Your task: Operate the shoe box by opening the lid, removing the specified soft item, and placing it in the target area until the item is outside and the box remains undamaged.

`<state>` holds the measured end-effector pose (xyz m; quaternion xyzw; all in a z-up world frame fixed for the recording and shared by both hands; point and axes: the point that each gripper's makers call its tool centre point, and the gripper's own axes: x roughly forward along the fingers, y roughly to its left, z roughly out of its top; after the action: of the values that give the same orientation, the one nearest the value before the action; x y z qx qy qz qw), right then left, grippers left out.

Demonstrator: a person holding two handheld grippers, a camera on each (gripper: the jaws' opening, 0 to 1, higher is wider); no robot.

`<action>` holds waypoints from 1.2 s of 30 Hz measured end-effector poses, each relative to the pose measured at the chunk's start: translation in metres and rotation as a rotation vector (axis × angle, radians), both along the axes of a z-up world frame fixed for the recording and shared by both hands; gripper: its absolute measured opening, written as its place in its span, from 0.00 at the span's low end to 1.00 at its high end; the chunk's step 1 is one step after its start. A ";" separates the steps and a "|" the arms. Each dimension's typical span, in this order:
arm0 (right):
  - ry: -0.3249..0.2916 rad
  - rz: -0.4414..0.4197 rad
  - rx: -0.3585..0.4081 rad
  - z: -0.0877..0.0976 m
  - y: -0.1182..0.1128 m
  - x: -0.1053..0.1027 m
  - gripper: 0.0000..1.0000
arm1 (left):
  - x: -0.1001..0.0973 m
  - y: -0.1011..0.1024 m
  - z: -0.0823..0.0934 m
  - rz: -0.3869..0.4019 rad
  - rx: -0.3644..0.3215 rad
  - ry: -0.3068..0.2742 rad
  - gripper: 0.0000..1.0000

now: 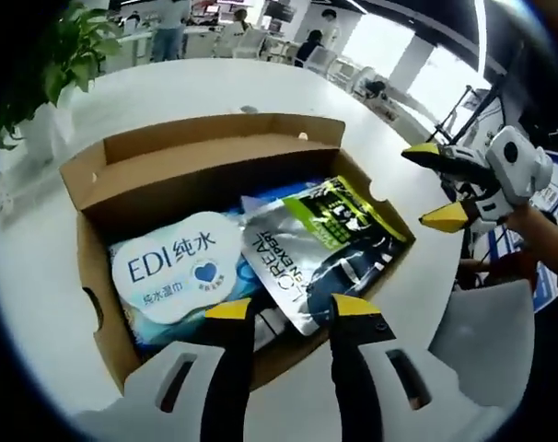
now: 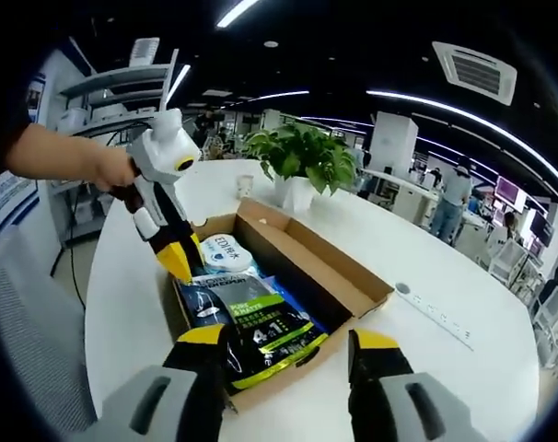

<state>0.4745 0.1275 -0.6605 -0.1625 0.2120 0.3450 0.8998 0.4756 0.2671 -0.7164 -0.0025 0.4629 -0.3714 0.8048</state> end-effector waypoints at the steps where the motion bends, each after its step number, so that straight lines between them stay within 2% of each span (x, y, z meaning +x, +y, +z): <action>1: -0.001 0.002 -0.001 0.000 0.000 0.000 0.50 | -0.001 -0.001 -0.001 -0.001 -0.001 0.006 0.29; 5: -0.005 0.008 0.007 0.001 0.002 0.000 0.50 | -0.004 -0.006 -0.006 0.001 -0.020 0.051 0.25; 11: -0.003 0.017 0.009 0.000 0.003 -0.003 0.50 | -0.005 -0.008 -0.010 0.015 -0.035 0.082 0.20; 16: 0.006 0.037 -0.005 -0.005 0.005 -0.006 0.49 | -0.003 -0.005 -0.009 0.015 -0.013 0.066 0.12; 19: 0.007 0.046 -0.001 -0.004 0.008 -0.007 0.49 | 0.000 -0.002 -0.007 0.011 0.013 0.041 0.04; 27: 0.005 0.093 -0.009 -0.003 0.017 -0.011 0.49 | 0.002 -0.005 -0.003 0.029 0.008 0.056 0.00; 36: -0.008 0.134 -0.033 -0.001 0.023 -0.016 0.49 | 0.009 -0.003 0.009 0.086 -0.051 0.091 0.00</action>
<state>0.4589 0.1509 -0.6616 -0.1923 0.2028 0.4002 0.8728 0.4843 0.2642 -0.7075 -0.0595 0.4890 -0.3478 0.7977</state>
